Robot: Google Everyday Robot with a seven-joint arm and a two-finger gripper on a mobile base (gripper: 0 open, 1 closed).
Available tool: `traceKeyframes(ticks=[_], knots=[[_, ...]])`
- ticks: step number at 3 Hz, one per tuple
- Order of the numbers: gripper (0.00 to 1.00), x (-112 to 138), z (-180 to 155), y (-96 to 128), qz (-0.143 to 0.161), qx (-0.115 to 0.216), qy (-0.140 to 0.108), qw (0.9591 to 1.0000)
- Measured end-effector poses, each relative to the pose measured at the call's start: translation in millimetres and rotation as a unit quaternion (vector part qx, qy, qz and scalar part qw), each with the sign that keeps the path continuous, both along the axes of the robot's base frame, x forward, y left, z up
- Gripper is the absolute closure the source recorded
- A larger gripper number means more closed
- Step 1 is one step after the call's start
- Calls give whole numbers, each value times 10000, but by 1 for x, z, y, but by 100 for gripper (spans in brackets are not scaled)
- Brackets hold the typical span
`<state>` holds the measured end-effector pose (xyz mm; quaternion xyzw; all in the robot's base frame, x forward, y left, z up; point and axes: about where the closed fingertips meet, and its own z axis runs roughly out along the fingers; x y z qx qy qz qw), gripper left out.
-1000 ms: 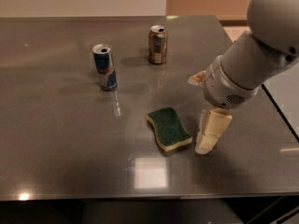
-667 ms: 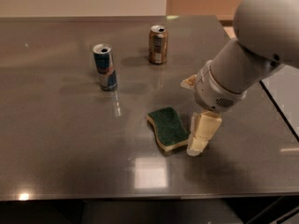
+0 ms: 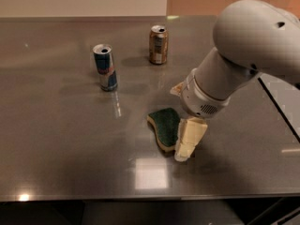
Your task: Move sponge near redbull can
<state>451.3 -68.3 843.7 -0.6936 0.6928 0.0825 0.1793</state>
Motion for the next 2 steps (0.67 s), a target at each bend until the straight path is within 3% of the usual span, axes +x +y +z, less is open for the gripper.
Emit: traceKeyframes(ticks=[2], knots=[[41, -3, -16, 11, 37, -59, 157, 9999]])
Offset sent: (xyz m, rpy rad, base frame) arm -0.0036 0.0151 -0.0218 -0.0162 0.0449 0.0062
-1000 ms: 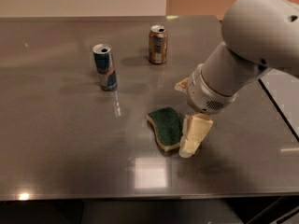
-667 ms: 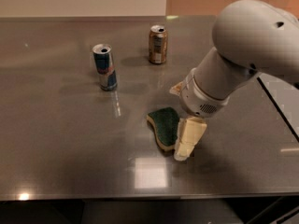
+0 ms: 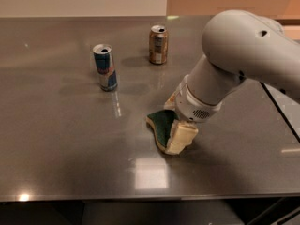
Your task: Move sponge near redbull can
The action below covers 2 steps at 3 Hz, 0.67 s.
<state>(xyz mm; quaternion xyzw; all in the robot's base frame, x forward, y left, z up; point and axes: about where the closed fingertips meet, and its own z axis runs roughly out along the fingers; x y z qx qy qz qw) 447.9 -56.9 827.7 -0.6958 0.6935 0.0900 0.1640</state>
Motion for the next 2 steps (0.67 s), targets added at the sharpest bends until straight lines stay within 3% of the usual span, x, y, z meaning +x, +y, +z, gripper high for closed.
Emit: traceKeyframes(ticks=[2], knots=[[88, 13, 23, 4, -94, 66, -85, 9999]])
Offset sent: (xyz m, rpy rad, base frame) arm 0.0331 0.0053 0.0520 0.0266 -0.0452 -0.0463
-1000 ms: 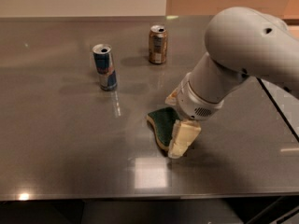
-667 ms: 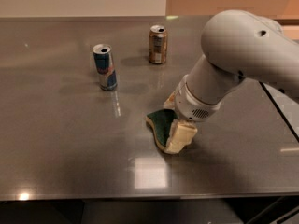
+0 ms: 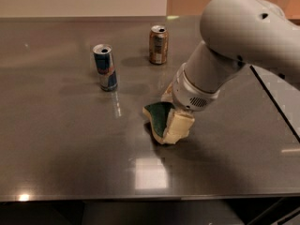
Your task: Move sponge near redbull can
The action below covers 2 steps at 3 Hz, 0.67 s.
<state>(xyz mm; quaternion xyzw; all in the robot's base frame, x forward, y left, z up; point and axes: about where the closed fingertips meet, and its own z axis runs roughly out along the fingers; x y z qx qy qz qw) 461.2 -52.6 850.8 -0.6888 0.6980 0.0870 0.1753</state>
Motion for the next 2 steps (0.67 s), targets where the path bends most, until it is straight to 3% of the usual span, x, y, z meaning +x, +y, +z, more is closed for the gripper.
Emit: traceKeyframes(ticks=[1, 2], knots=[[100, 23, 25, 7, -92, 82, -192, 9997], [100, 54, 44, 20, -189, 161, -316, 9992]])
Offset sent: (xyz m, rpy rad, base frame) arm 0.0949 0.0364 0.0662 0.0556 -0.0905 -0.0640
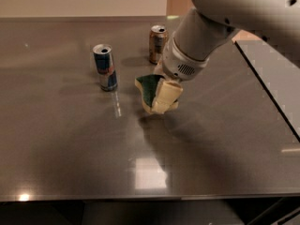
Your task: Move sponge near redbull can
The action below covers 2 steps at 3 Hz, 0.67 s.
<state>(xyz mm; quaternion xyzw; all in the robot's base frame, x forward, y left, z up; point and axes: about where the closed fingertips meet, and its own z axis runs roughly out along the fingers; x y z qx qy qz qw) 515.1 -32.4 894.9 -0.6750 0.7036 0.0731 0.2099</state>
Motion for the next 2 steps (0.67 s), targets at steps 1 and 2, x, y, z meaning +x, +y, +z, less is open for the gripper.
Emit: traceKeyframes(ticks=[1, 2], knots=[[100, 29, 0, 12, -139, 7, 6, 9999], [100, 52, -13, 24, -283, 9, 112, 9995]])
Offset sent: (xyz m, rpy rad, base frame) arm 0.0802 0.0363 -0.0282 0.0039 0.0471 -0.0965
